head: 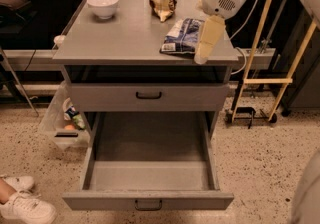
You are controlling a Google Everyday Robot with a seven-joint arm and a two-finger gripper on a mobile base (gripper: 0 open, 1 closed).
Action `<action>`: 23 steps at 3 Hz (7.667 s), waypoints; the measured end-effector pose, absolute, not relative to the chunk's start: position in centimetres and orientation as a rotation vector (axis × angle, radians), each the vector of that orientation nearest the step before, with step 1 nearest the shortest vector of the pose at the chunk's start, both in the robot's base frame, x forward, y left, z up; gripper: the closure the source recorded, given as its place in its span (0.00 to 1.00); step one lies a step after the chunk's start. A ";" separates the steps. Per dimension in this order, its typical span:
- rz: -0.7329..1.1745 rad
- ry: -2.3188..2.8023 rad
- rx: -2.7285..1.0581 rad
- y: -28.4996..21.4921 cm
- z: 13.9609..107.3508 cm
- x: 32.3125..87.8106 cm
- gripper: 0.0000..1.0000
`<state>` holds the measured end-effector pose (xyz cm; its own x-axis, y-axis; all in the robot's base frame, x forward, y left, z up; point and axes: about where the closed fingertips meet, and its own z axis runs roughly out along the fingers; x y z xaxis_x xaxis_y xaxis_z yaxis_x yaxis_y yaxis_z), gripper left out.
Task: Place blue chip bag into middle drawer
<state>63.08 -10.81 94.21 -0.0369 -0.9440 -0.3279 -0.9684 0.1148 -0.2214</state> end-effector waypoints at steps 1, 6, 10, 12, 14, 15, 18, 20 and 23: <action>0.082 2.010 -1.776 -11.4 93.0 66.1 0.00; 0.064 2.098 -1.626 -12.7 86.6 79.0 0.26; 0.044 2.107 -1.661 -11.4 87.0 78.8 1.00; 0.038 2.010 -1.667 -13.7 93.9 71.7 1.00; 0.025 1.728 -1.543 -12.9 104.3 59.1 1.00; 0.068 1.753 -1.567 -12.7 101.7 56.7 1.00; 0.013 1.779 -1.551 -12.8 93.6 55.2 1.00; -0.017 2.004 -1.324 -19.6 76.1 52.1 1.00; 0.024 2.152 -1.224 -20.4 61.7 48.3 1.00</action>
Offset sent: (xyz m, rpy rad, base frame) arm 0.1821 -0.0347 -0.0280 0.1384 -0.1211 -0.1900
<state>48.34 -20.37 61.72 -0.3501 -0.7617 -0.5452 -0.7739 0.5631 -0.2899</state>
